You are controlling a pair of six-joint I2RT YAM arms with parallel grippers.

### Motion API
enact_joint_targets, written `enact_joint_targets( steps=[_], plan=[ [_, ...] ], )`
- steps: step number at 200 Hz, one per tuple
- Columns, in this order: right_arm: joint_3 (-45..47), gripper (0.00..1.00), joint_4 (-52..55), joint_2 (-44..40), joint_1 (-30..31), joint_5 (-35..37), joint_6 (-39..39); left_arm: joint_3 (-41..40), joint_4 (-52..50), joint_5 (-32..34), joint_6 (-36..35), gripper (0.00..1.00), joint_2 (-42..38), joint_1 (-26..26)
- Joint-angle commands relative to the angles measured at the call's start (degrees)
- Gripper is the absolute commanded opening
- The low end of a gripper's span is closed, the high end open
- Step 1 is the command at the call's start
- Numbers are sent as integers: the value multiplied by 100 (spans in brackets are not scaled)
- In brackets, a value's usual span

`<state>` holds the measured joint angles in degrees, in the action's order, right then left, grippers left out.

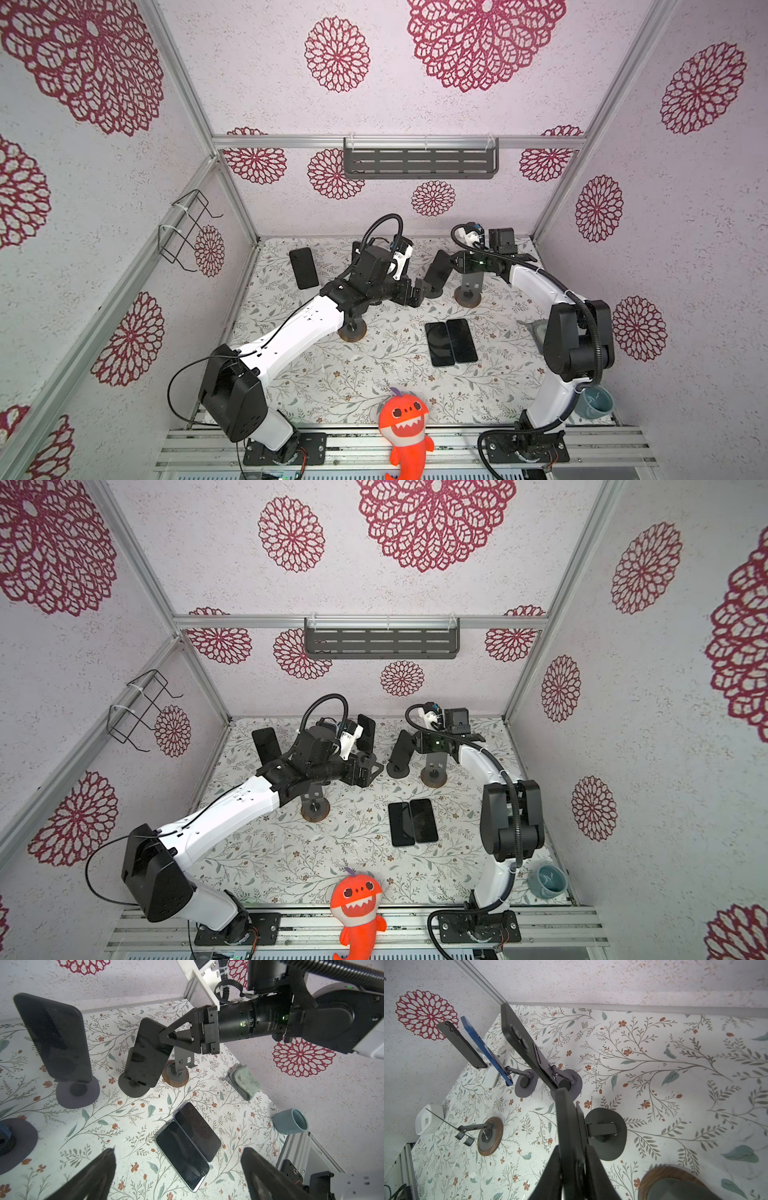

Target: Remove the phone from the phone stand

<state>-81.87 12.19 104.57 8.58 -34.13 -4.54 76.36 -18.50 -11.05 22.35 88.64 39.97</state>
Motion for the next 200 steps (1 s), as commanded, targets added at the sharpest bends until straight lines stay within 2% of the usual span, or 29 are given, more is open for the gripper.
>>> enact_joint_targets(
  steps=[1,50,107,163,200],
  plan=[
    [-102,22,115,-275,9,43,24,149,-100,145,-54,98,-55,-12],
    [-58,16,258,-505,21,58,45,177,-69,194,-85,98,-29,9],
    [-145,14,697,-822,21,12,79,286,-46,216,-259,98,21,11],
    [54,13,1489,-1480,229,-399,-90,696,-477,44,-1331,98,419,212],
    [179,12,1770,-1818,471,-593,-238,1001,-897,-16,-1668,98,738,275]
  ],
)
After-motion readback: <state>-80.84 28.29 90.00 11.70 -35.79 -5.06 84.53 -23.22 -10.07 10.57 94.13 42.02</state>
